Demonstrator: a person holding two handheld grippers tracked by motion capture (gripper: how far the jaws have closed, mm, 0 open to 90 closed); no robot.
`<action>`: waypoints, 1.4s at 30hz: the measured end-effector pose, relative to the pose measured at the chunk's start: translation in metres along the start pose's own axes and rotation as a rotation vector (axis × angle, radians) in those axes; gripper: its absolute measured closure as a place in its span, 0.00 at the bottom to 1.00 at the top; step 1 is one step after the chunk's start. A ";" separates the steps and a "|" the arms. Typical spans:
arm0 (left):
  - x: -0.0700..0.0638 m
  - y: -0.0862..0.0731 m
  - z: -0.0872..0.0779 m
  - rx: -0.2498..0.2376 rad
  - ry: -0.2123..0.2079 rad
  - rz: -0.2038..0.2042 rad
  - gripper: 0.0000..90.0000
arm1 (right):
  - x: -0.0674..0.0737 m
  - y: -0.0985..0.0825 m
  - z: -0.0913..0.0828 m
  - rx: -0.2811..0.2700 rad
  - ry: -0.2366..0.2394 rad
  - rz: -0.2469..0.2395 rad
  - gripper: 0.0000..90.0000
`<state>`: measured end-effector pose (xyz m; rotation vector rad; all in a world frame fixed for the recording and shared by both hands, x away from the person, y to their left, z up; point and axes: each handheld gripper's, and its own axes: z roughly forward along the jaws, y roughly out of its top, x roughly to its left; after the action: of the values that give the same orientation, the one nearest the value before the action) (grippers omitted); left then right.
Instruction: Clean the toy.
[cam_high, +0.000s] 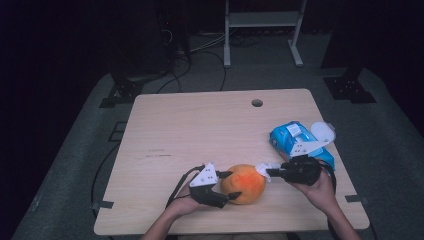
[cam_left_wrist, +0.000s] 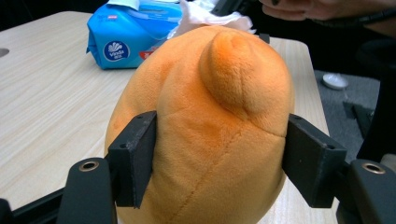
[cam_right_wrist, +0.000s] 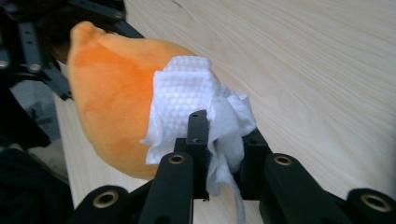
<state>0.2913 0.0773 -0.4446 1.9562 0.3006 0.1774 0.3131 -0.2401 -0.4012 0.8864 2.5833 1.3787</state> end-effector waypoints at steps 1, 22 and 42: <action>0.000 0.000 0.001 -0.002 0.004 -0.005 0.35 | 0.003 0.002 0.001 -0.008 0.005 -0.009 0.87; -0.010 0.011 0.018 0.017 0.086 0.021 0.36 | 0.066 0.035 0.015 -0.026 0.029 -0.230 0.86; 0.002 0.016 0.002 0.014 0.086 0.058 0.41 | 0.033 0.023 0.007 -0.092 -0.012 -0.091 0.86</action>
<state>0.2962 0.0698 -0.4309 1.9751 0.3024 0.2981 0.2986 -0.2079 -0.3809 0.7519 2.4953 1.4498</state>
